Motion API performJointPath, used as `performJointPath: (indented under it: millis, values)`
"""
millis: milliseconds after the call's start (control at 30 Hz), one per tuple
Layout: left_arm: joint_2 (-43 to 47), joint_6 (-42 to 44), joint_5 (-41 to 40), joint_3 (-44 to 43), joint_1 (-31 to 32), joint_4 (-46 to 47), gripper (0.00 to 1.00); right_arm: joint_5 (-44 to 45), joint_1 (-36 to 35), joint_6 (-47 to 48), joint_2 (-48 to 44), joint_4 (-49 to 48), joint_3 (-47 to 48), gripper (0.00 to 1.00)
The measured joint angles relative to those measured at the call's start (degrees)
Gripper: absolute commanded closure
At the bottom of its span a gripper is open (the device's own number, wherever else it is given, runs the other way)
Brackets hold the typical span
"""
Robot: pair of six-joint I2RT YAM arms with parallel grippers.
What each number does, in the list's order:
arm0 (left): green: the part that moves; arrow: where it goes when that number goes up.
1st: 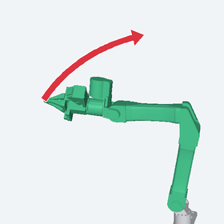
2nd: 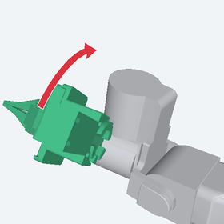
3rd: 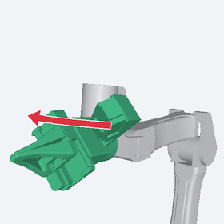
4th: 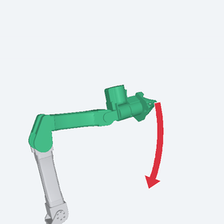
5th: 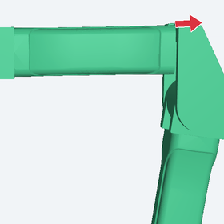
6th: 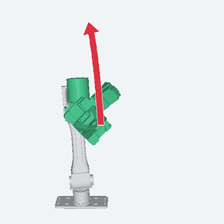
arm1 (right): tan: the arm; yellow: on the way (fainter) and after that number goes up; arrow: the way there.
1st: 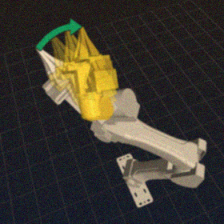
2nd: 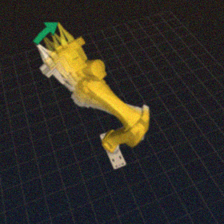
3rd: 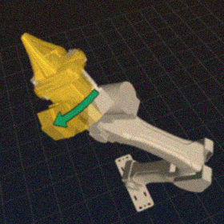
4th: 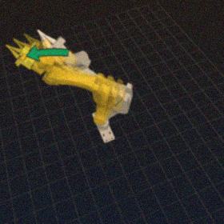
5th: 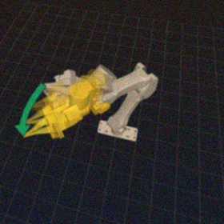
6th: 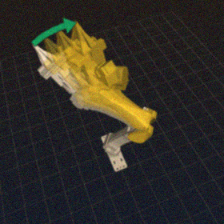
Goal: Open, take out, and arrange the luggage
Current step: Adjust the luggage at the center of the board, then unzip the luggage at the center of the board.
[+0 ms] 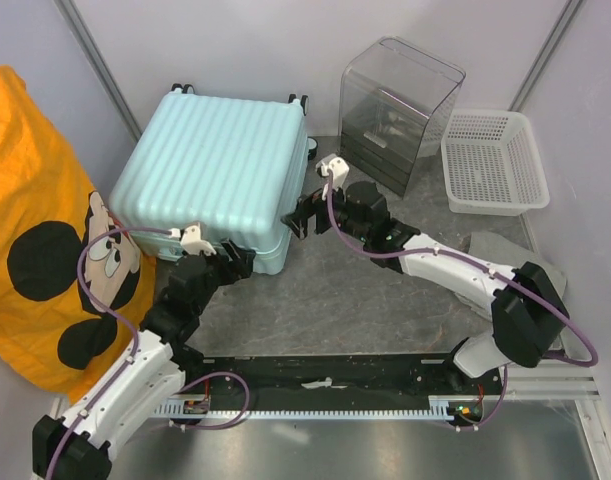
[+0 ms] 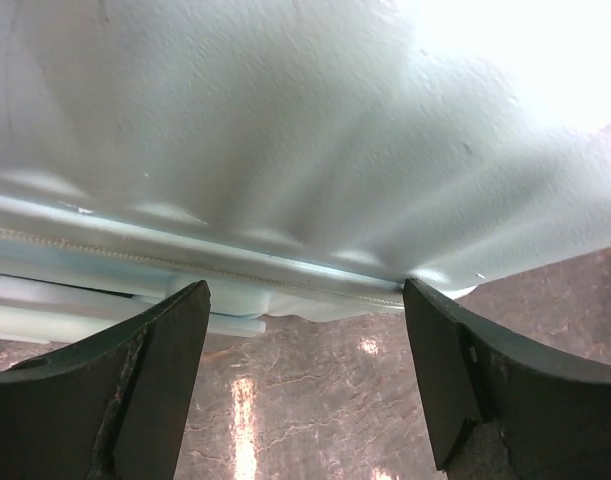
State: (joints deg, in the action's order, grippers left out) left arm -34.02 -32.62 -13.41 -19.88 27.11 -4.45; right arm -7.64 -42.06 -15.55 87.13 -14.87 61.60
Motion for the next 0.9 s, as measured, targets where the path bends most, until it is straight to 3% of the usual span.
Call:
performJointPath:
  millis: [267, 433, 600, 900]
  values:
    - [0.07, 0.11, 11.02, -1.57, -9.20, -3.17, 0.15, 5.22, -7.28, 2.80, -3.80, -1.38, -6.34, 0.04]
    - [4.79, -0.57, 8.11, -1.86, -11.98, -6.62, 0.15, 11.15, -12.66, 3.21, -3.76, -1.31, -9.14, 0.05]
    - [10.27, -1.11, 2.54, -1.88, -12.81, -8.59, 0.17, 14.43, -13.66, 2.19, -1.40, -2.54, -9.51, 0.07]
    - [9.22, -3.58, 0.07, 0.96, -12.90, -8.57, 0.23, 16.13, -14.23, 1.75, 5.29, -6.16, -9.46, 0.10]
